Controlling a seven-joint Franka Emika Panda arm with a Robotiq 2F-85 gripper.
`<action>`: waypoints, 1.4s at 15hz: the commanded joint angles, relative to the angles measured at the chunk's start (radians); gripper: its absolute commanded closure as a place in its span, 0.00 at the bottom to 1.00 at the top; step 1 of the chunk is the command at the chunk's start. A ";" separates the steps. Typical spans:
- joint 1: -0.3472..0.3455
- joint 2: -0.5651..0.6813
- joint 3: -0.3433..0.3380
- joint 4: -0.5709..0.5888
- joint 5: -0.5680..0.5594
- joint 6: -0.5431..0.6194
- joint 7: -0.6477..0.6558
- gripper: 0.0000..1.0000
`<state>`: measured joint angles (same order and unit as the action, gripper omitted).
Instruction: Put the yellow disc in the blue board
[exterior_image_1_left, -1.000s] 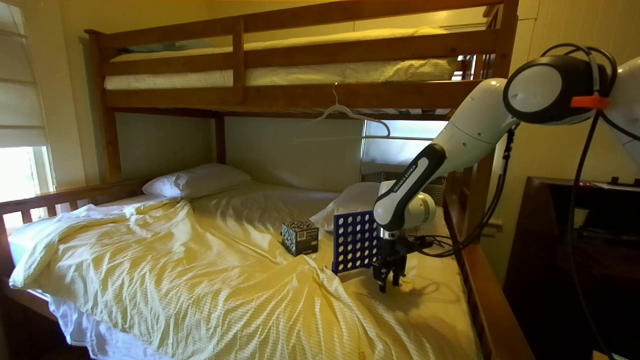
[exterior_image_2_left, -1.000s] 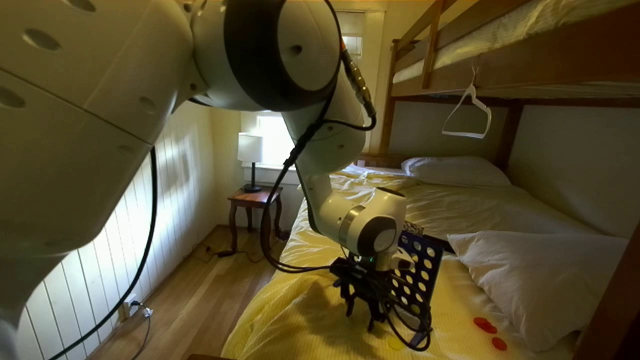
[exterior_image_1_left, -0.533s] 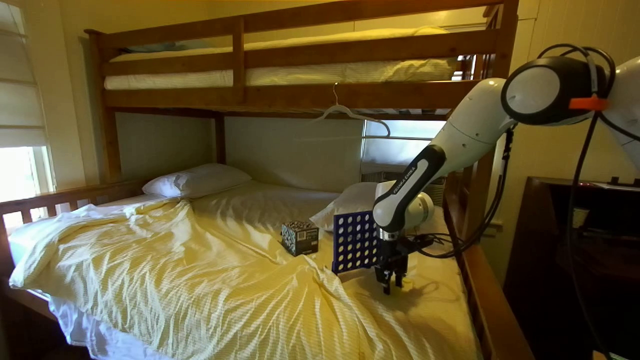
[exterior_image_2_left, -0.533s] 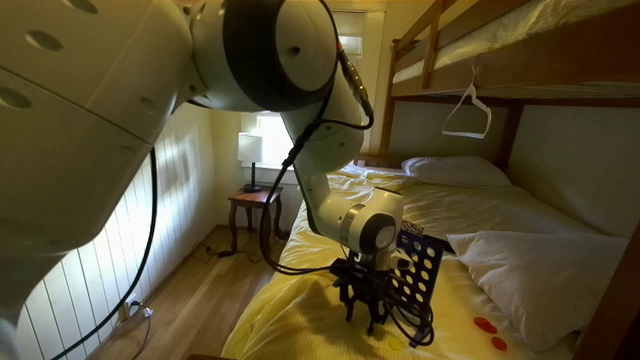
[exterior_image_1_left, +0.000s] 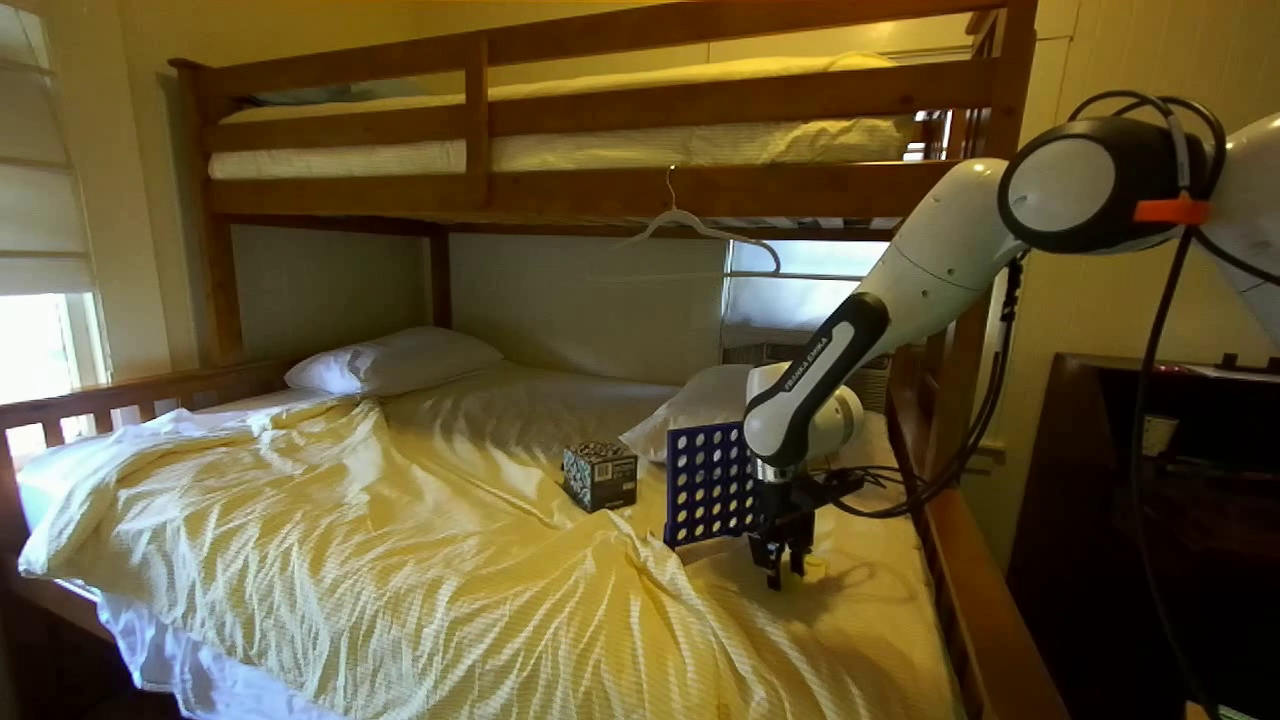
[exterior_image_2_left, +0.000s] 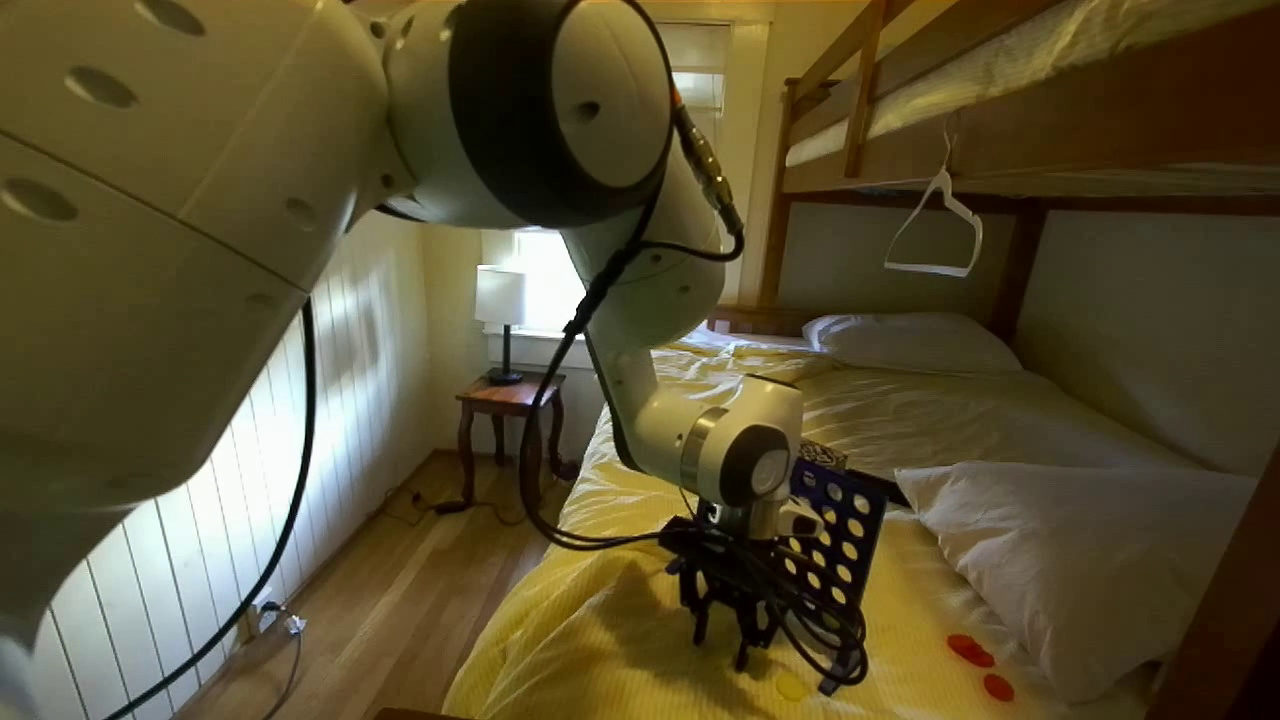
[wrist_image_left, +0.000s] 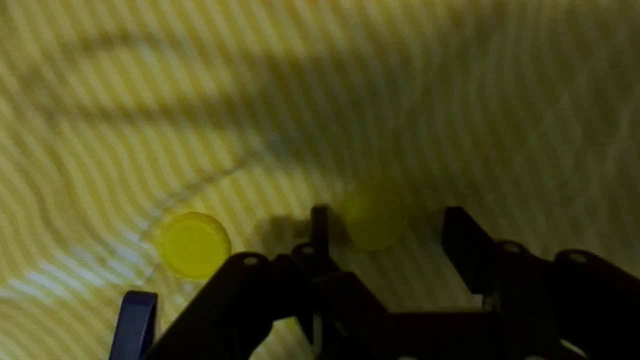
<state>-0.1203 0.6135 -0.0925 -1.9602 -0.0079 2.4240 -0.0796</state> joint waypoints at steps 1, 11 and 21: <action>0.021 0.019 -0.017 0.025 -0.041 0.004 0.033 0.40; 0.043 0.024 -0.037 0.031 -0.099 -0.012 0.048 0.50; 0.050 0.026 -0.042 0.035 -0.110 -0.010 0.054 0.85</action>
<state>-0.0848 0.6219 -0.1212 -1.9519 -0.0836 2.4262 -0.0585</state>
